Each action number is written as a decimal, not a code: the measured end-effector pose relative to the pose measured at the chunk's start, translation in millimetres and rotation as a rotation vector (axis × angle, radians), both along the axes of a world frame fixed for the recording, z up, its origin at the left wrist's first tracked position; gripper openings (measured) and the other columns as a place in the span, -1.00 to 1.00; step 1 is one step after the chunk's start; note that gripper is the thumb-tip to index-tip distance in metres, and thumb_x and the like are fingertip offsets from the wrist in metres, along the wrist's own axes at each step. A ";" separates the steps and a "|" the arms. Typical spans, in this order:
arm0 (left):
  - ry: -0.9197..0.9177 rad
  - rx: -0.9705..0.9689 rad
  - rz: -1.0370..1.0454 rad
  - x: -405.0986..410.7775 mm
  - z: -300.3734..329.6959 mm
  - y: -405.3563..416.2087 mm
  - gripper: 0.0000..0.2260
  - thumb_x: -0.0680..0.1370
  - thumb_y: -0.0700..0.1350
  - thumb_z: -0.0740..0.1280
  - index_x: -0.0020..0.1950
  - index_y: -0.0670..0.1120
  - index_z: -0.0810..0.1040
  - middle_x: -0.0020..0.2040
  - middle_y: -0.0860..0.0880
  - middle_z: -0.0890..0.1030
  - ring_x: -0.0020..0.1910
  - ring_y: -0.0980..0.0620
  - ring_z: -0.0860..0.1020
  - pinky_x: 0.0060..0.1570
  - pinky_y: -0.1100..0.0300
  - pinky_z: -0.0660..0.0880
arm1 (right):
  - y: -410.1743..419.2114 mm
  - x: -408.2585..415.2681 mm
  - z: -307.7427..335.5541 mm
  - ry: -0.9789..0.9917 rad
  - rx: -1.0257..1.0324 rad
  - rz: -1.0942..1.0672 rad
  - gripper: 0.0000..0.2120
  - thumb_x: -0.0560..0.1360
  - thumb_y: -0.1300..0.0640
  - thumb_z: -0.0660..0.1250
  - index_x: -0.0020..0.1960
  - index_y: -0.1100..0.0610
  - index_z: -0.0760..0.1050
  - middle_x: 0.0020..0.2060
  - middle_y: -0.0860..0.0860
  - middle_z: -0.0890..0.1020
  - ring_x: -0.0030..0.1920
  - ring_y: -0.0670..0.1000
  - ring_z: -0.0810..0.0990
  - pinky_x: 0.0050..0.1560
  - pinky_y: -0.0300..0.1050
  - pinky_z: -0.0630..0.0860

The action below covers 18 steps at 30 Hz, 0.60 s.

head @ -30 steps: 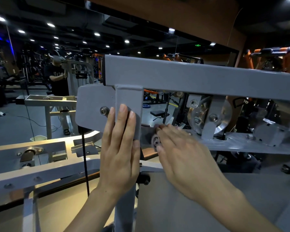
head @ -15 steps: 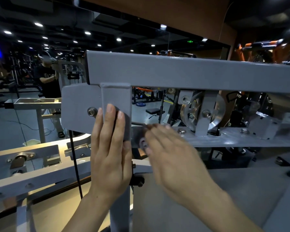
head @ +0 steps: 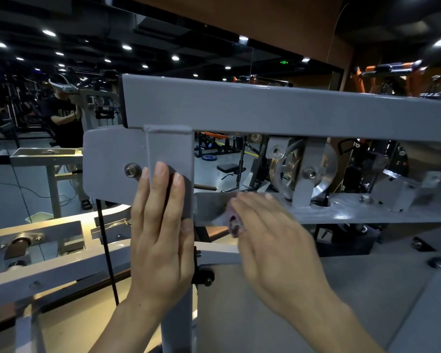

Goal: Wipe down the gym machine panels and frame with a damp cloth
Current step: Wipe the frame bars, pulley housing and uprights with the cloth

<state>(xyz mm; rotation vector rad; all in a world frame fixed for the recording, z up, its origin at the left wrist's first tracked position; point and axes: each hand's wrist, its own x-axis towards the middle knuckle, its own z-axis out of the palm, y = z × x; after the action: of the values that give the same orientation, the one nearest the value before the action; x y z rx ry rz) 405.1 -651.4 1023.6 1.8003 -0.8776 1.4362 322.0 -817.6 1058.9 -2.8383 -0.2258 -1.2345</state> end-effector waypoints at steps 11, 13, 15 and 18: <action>0.018 0.003 0.003 -0.4 -0.3 0.4 -0.48 0.66 -0.22 0.14 0.63 -0.17 0.15 0.70 0.09 -0.05 0.67 -0.21 0.05 0.63 -0.04 0.02 | -51.2 -28.5 -5.3 -0.089 0.141 0.012 -0.54 0.55 0.11 0.13 0.37 0.16 0.58 0.32 -0.02 0.61 0.38 -0.04 0.51 0.53 -0.08 0.25; 0.021 0.001 0.005 -0.5 -0.8 0.2 -0.48 0.66 -0.22 0.14 0.63 -0.16 0.14 0.70 0.09 -0.05 0.67 -0.22 0.05 0.63 -0.04 0.02 | -34.2 -21.5 -7.1 -0.118 0.125 -0.005 -0.54 0.53 0.11 0.14 0.34 0.19 0.59 0.30 0.03 0.63 0.35 -0.03 0.50 0.51 -0.04 0.27; 0.016 -0.001 0.007 -0.8 -0.8 0.6 -0.49 0.67 -0.21 0.13 0.63 -0.15 0.14 0.71 0.09 -0.05 0.66 -0.23 0.06 0.63 -0.05 0.03 | -10.9 -11.7 -6.4 -0.114 0.107 0.028 -0.54 0.53 0.10 0.16 0.34 0.21 0.59 0.29 0.05 0.64 0.34 -0.02 0.52 0.49 -0.01 0.29; 0.011 0.011 0.010 -0.9 -0.9 1.1 -0.50 0.68 -0.21 0.12 0.63 -0.16 0.14 0.71 0.08 -0.04 0.65 -0.27 0.08 0.62 -0.10 0.06 | -1.2 -8.2 -5.0 -0.040 0.085 0.084 -0.53 0.54 0.10 0.15 0.38 0.18 0.56 0.33 0.02 0.61 0.37 -0.02 0.54 0.51 -0.02 0.30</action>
<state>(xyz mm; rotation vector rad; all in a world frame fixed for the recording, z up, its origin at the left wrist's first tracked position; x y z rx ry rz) 404.1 -650.4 1022.6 1.8217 -0.8736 1.4293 313.8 -818.8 1053.8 -2.7052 -0.2842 -1.2535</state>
